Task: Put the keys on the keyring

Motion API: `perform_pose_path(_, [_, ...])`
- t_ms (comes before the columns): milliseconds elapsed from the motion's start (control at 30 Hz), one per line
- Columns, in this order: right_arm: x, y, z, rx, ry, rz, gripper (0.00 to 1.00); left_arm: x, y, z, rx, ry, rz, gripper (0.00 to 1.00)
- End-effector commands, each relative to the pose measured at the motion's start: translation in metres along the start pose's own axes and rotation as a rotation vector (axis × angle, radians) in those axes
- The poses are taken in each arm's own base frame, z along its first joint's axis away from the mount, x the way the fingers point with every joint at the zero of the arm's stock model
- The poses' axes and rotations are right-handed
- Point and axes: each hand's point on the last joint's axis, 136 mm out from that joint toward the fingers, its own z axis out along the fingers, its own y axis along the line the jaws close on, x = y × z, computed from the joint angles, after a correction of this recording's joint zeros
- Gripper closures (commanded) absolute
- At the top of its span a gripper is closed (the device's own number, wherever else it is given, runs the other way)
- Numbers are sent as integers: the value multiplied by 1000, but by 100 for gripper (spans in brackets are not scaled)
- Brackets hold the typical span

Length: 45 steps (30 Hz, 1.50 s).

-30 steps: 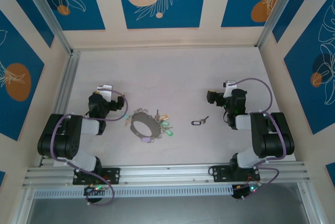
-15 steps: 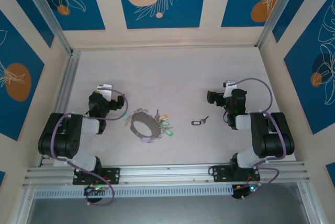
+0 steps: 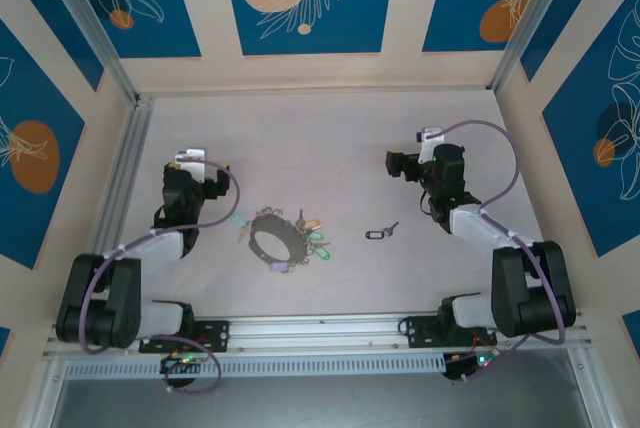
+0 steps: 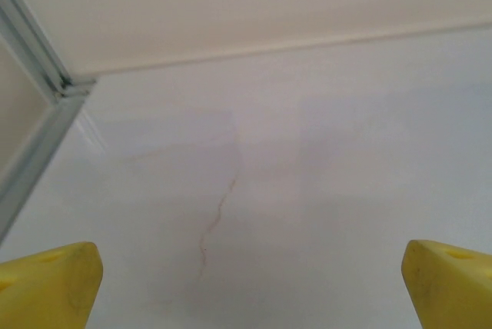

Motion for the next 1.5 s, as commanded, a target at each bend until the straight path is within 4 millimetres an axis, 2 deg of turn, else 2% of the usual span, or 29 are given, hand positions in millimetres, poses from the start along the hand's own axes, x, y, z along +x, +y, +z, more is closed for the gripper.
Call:
perform_pose_path(0, [18, 24, -10, -48, 142, -11, 1, -4, 1, -10, -70, 80, -39, 0])
perform_pose_path(100, [16, 59, -20, -157, 209, -18, 1, -16, -18, -23, 14, 152, -134, 0])
perform_pose_path(133, [17, 69, -23, -193, 230, -8, 1, -19, -28, -28, 72, 168, -171, 0])
perform_pose_path(300, [29, 142, -50, -553, 313, 59, 1, -24, -95, -65, 478, 283, -410, 0])
perform_pose_path(367, [33, 173, -62, -680, 340, 8, 1, -19, -110, -77, 572, 342, -470, 0])
perform_pose_path(467, [45, 221, -81, -849, 369, -143, 1, -9, -121, -90, 638, 425, -496, 0])
perform_pose_path(533, [57, 250, -92, -954, 378, -258, 5, -3, -118, -94, 621, 451, -478, 0])
perform_pose_path(600, [71, 270, -94, -1011, 384, -355, 13, 3, -110, -95, 575, 461, -457, 0])
perform_pose_path(700, [77, 281, -83, -1015, 391, -418, 32, 8, -103, -94, 539, 474, -492, 0])
perform_pose_path(867, [88, 285, -53, -941, 393, -521, 33, 17, -85, -87, 534, 456, -695, 0])
perform_pose_path(1067, [121, 305, -26, -909, 468, -696, 42, 23, -68, -84, 456, 444, -692, 0])
perform_pose_path(1200, [132, 313, -5, -859, 510, -777, 47, 28, -54, -83, 379, 419, -678, 1])
perform_pose_path(1467, [154, 325, 8, -846, 560, -916, 58, 34, -30, -83, 284, 376, -705, 1])
